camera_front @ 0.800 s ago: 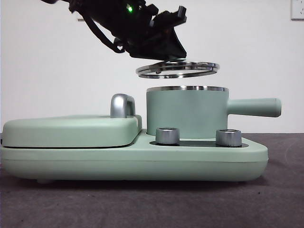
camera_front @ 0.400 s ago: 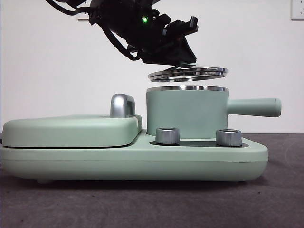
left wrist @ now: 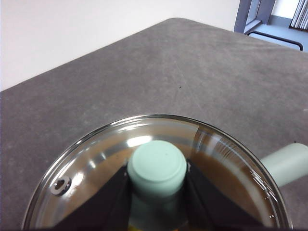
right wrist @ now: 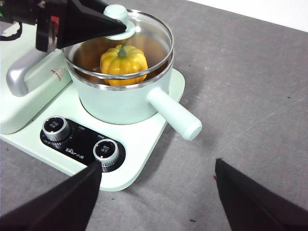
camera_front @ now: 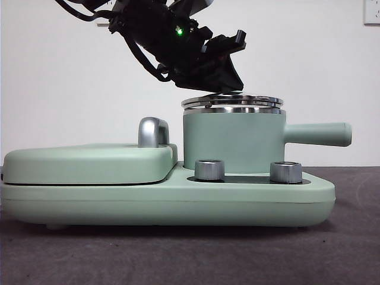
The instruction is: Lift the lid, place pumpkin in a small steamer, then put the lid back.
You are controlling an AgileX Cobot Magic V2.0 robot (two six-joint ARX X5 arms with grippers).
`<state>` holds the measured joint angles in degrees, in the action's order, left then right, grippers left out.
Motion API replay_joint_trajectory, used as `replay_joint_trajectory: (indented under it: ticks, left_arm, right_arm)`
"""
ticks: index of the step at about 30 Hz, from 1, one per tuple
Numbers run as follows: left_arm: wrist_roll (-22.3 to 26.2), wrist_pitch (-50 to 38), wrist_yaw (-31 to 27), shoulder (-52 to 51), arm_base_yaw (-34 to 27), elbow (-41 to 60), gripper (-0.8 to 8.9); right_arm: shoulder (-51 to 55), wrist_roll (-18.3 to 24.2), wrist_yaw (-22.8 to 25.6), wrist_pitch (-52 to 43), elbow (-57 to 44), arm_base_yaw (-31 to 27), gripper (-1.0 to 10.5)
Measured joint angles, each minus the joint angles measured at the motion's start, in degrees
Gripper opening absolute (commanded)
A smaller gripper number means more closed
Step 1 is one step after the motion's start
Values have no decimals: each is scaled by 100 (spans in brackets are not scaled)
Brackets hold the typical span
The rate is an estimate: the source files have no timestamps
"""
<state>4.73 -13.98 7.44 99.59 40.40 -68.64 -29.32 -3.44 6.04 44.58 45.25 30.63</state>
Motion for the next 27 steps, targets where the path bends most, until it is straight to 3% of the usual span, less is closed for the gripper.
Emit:
replay_joint_trajectory:
  ticks: [27]
  left_arm:
    - [44, 81, 133, 17, 2, -2, 14]
  right_arm:
    - [0, 2, 22, -2, 0, 0, 361]
